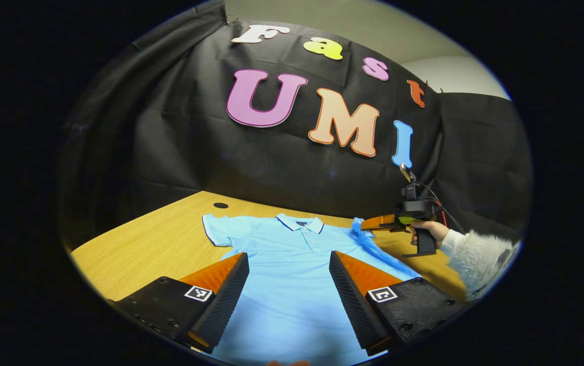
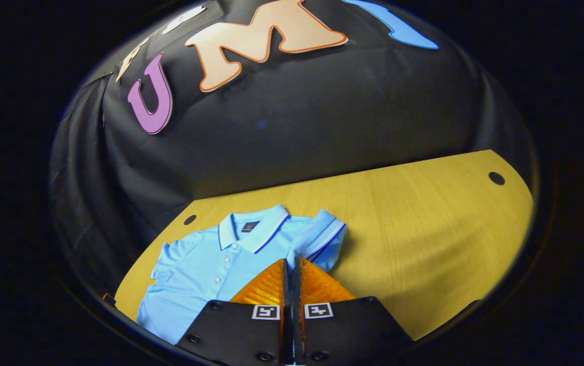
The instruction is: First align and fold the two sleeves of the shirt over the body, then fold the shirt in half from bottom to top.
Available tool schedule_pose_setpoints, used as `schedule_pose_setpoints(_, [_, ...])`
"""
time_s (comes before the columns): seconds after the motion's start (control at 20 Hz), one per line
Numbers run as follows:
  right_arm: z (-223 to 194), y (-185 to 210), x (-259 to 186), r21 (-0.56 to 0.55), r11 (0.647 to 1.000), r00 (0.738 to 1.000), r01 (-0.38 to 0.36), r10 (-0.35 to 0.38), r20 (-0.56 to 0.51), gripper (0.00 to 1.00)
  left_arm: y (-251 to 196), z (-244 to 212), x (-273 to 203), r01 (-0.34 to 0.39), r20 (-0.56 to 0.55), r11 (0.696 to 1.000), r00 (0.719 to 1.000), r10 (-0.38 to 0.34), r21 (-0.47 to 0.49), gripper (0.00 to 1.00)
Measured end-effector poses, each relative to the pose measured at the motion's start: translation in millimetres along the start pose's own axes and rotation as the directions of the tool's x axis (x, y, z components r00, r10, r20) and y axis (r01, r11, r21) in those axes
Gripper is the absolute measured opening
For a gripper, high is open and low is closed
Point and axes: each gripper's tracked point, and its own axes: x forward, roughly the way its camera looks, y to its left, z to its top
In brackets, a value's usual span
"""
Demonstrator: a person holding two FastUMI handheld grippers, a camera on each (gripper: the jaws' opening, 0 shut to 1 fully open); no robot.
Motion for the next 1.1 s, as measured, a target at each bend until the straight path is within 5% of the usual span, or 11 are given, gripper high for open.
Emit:
schedule_pose_setpoints(0.3, [-31.8, 45.7, 17.6, 0.057, 0.994, 0.992, -0.096, 0.1, -0.075, 0.04, 4.5, -3.1, 3.1, -0.008, -0.01, 1.0, 1.0, 0.008, -0.007, 0.95])
schedule_pose_setpoints(0.4, [-41.2, 54.9, 18.1, 0.109, 0.987, 0.985, -0.115, 0.127, -0.115, 0.18, 4.4, -3.2, 5.0, -0.007, -0.012, 1.0, 1.0, 0.007, -0.011, 0.95])
schedule_pose_setpoints(0.5, [-43.3, 68.3, 18.8, 0.158, 0.975, 0.976, -0.159, 0.179, -0.125, 0.16, 4.4, -5.3, 4.7, -0.005, -0.017, 1.0, 1.0, 0.005, -0.014, 0.94])
schedule_pose_setpoints(0.65, [-46.6, 73.8, 11.5, 0.113, 0.979, 0.975, -0.168, 0.182, -0.128, 0.57, 4.6, -4.4, 4.4, -0.004, -0.015, 1.0, 1.0, 0.004, -0.009, 0.95])
schedule_pose_setpoints(0.7, [-45.1, 76.4, 6.2, 0.079, 0.982, 0.976, -0.174, 0.183, -0.117, 0.85, 5.4, -4.0, 5.0, -0.006, -0.016, 1.0, 1.0, 0.006, -0.009, 0.95])
schedule_pose_setpoints(0.8, [-41.1, 82.5, -11.0, 0.017, 0.982, 0.979, -0.188, 0.189, -0.083, 0.97, 9.9, -3.8, 5.3, -0.014, -0.017, 1.0, 1.0, 0.014, -0.009, 0.95])
schedule_pose_setpoints(1.1, [-42.9, 59.7, -92.9, -0.157, 0.977, 0.989, -0.142, 0.146, 0.01, 0.97, 27.2, -5.1, 6.7, -0.052, -0.038, 0.998, 0.998, 0.054, 0.034, 0.95])
